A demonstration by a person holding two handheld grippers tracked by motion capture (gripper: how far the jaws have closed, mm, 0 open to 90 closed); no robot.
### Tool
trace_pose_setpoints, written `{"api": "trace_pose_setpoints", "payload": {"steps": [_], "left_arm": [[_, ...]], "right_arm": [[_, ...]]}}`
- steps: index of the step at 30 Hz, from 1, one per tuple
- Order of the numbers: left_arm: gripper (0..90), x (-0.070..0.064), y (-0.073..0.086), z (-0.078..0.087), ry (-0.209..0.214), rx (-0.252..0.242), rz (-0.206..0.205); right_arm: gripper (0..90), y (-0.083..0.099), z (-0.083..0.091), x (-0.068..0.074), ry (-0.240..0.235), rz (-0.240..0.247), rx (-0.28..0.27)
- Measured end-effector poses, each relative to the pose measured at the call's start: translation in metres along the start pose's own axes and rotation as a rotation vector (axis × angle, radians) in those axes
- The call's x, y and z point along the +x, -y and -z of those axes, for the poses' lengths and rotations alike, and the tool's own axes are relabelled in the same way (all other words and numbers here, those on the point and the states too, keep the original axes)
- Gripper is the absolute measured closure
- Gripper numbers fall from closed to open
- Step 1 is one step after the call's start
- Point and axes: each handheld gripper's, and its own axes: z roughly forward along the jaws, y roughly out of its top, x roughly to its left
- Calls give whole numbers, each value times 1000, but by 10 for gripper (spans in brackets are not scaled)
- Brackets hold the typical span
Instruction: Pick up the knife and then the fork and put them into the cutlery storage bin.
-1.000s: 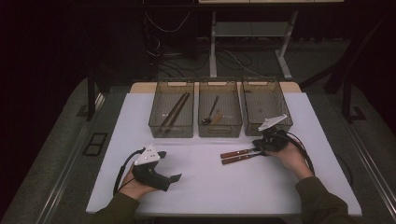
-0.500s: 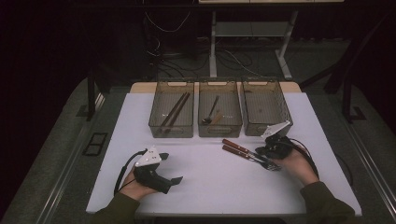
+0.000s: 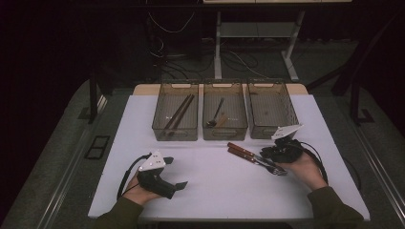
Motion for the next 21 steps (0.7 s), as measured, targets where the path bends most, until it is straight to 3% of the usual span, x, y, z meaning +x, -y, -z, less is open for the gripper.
{"api": "trace_pose_setpoints", "payload": {"steps": [3, 10, 17, 21], "left_arm": [[0, 0, 0, 1, 2, -5, -2], [0, 1, 1, 2, 0, 2, -13], [0, 3, 2, 5, -6, -2, -8], [0, 2, 2, 4, -1, 9, -14]], "right_arm": [[607, -1, 4, 4, -22, -16, -38], [494, -1, 9, 16, -71, -3, -114], [519, -1, -1, 25, -79, 37, -104], [589, -1, -6, 27, -81, 50, -85]]}}
